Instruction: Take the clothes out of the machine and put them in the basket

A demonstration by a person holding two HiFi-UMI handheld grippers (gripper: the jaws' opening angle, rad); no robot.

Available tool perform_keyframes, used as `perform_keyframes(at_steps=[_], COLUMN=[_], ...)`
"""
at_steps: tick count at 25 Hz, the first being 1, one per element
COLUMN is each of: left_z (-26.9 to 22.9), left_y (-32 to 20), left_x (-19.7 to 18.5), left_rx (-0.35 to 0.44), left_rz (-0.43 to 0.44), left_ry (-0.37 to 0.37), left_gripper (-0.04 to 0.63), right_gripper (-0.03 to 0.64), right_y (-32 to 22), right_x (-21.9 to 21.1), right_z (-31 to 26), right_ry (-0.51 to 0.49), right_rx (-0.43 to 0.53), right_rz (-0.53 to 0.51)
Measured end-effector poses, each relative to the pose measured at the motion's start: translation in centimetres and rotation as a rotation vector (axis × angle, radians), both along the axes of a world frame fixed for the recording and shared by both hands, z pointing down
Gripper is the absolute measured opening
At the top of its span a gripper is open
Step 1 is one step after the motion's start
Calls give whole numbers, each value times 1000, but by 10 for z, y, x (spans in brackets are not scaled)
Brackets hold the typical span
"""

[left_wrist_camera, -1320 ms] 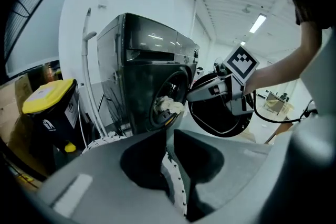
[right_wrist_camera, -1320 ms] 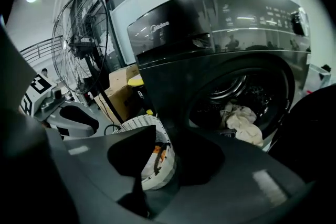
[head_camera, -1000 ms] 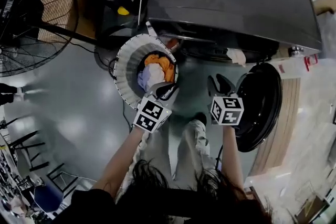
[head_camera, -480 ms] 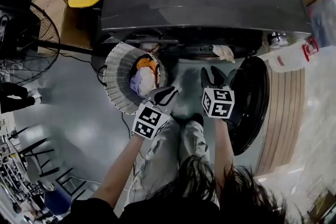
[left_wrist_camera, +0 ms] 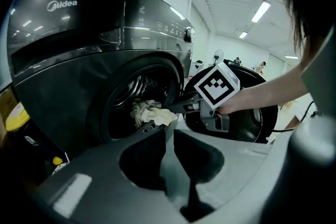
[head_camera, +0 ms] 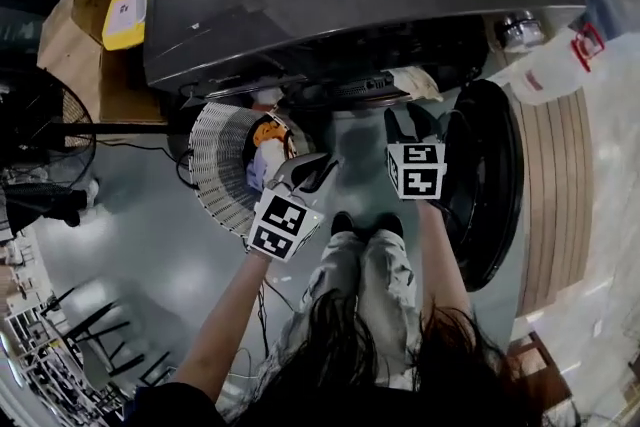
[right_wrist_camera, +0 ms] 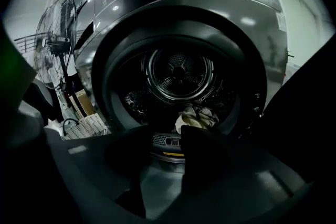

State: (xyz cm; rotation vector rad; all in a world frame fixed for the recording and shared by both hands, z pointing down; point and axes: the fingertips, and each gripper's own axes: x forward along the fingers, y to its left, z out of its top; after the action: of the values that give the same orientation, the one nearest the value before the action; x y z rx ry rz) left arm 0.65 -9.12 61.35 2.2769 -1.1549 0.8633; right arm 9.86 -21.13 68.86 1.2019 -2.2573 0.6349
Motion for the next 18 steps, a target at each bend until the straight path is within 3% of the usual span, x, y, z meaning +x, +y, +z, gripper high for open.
perform_keyframes(at_steps=[7, 11, 18], left_z=[34, 55, 77], left_y=[-10, -18, -28], left_x=[4, 6, -2], left_rx=[16, 27, 52], left_rz=[94, 125, 157], left_ry=[-32, -34, -49], left_gripper=[51, 51, 51], right_gripper=[200, 251, 324], right_y=[-24, -45, -80], right_x=[2, 10, 5], right_z=[48, 75, 113], right_ry=[72, 158, 269], right_rx=[29, 57, 98], right_rz=[27, 64, 32])
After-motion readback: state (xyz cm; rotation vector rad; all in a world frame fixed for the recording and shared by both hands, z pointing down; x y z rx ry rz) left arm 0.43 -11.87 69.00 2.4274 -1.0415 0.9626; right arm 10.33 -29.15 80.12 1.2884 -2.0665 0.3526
